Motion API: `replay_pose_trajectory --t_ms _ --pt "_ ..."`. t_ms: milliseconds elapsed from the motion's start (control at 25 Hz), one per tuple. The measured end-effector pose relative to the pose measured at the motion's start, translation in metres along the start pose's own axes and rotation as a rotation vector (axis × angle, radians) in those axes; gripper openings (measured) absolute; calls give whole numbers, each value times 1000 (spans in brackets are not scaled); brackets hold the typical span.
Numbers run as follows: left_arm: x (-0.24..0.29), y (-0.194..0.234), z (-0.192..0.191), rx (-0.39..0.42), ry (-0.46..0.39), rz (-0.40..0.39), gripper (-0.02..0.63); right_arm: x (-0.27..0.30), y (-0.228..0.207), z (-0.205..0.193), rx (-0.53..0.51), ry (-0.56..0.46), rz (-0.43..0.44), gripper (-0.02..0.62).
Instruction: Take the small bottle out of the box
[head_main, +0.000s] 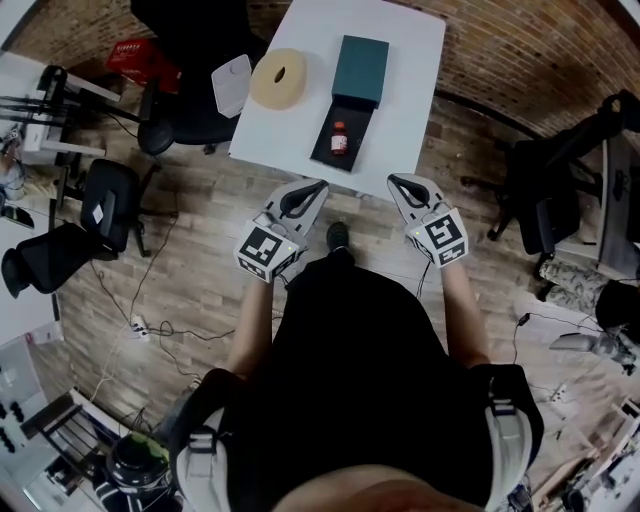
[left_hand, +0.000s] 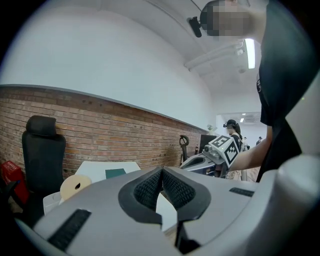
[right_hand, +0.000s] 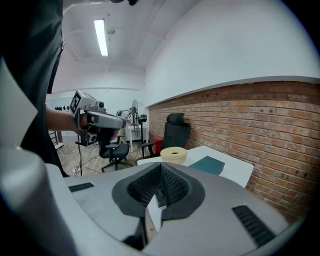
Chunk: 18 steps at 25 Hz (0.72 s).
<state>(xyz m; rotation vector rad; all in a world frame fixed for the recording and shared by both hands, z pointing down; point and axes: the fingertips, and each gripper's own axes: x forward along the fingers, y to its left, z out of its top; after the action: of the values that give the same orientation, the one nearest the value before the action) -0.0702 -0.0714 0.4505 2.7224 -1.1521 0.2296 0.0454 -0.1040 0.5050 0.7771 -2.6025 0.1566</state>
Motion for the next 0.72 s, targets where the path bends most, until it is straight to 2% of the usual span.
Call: replay_pose_trajectory --t_ms 160,440,720 --pt "9 16 -17 4 37 -28 18 12 -4 0 10 0 -34 -3" --pt "17 27 -28 3 53 -85 20 18 1 -8 36 14 -83 -3" --pt "26 33 -36 -8 62 -86 20 25 -12 -18 66 16 -91 -3"
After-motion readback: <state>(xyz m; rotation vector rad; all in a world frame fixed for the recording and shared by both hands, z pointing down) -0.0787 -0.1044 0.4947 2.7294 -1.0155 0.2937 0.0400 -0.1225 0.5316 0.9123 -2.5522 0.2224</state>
